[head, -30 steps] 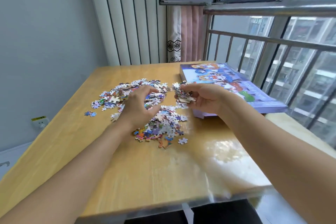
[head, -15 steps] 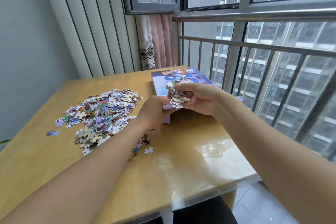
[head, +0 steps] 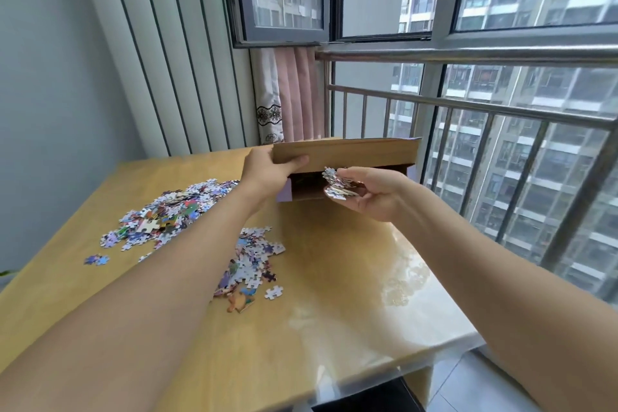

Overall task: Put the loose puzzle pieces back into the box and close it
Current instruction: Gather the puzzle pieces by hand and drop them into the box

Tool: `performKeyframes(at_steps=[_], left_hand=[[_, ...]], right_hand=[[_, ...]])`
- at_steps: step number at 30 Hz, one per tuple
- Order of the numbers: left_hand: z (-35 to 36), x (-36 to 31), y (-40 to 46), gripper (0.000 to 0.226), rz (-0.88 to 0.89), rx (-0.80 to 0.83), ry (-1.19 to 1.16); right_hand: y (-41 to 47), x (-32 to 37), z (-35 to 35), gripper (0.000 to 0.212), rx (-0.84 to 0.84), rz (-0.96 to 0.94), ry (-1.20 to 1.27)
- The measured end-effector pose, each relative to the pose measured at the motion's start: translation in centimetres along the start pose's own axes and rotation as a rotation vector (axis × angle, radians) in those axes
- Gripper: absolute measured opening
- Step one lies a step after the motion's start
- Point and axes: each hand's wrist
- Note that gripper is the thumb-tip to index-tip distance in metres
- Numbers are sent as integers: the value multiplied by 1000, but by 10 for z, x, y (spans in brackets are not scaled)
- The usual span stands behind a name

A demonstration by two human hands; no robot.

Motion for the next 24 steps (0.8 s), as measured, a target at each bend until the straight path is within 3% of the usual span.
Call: performKeyframes(at_steps=[4,8,14,18,21,24], left_hand=[[-3,-7,0,23,10,-8,-20],[-6,-16,1,19,23,27,-36],[-3,-23,3,21,22,79,-32],[-3,-26,6,27,19,80,-54],[-8,-28,8,30,13,78,-85],[-13,-29,11,26,17,62,-111]], right_hand=[[7,4,5,6,-54,3,-28],[10,11,13,4,-96,-21,-36],[20,17,26,30,-186,-36,-77],[37,20,29,33,-246,-69,-167],[47,20,29,19,-228,-113,-333],[52,25,26,40,-146,-206,-442]])
Point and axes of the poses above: each hand's wrist, its own y-axis towards the middle knuckle, its own z-axis out of the palm, x = y × z, and after that the axes turned 2 degrees about z, right-handed
